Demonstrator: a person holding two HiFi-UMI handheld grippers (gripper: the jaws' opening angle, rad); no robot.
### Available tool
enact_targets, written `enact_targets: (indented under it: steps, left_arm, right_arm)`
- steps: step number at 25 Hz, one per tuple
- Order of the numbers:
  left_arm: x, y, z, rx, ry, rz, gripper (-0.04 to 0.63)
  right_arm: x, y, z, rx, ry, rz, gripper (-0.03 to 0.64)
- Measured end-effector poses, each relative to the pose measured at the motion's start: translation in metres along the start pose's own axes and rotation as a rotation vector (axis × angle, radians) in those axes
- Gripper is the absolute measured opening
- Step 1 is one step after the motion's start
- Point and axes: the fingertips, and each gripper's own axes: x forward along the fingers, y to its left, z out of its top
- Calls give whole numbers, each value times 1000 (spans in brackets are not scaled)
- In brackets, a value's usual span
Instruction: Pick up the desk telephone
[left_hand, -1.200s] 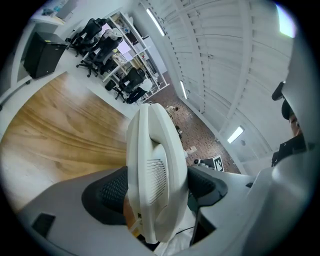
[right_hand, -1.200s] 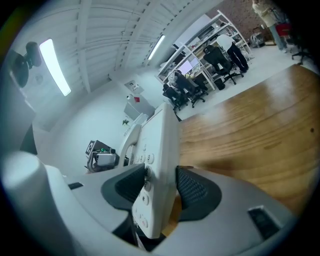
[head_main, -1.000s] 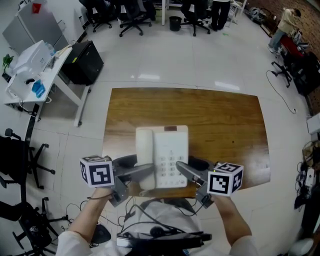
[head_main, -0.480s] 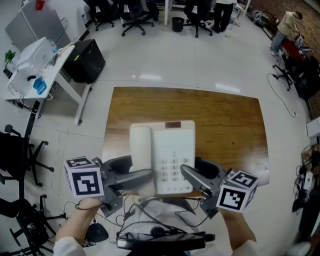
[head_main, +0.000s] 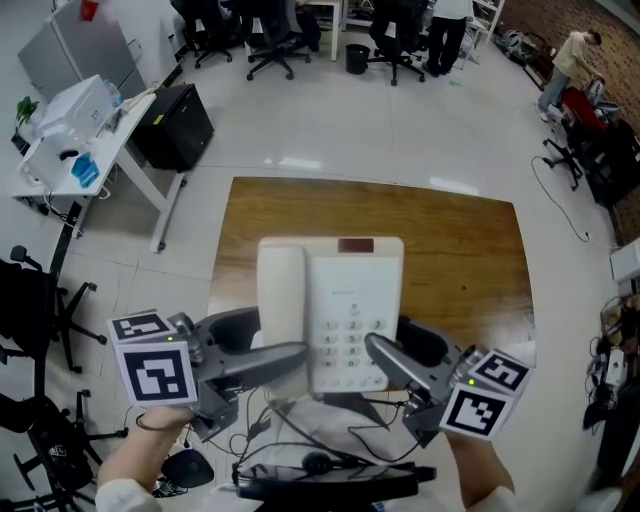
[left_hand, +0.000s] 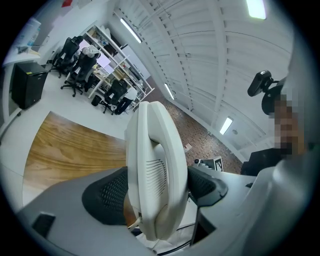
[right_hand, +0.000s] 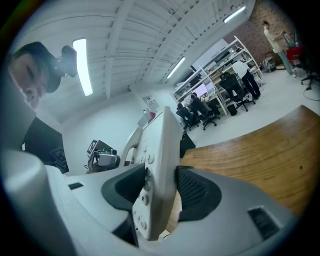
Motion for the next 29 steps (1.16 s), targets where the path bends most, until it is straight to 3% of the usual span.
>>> enact_targets:
  steps: [6, 29]
  left_arm:
    - [-10, -12, 1, 43, -4, -9, 365]
    - [-26, -7, -15, 25, 21, -25, 365]
  right_arm:
    - [-4, 14, 2, -31, -33, -3, 202]
    - [-2, 27, -17, -35, -33, -38, 202]
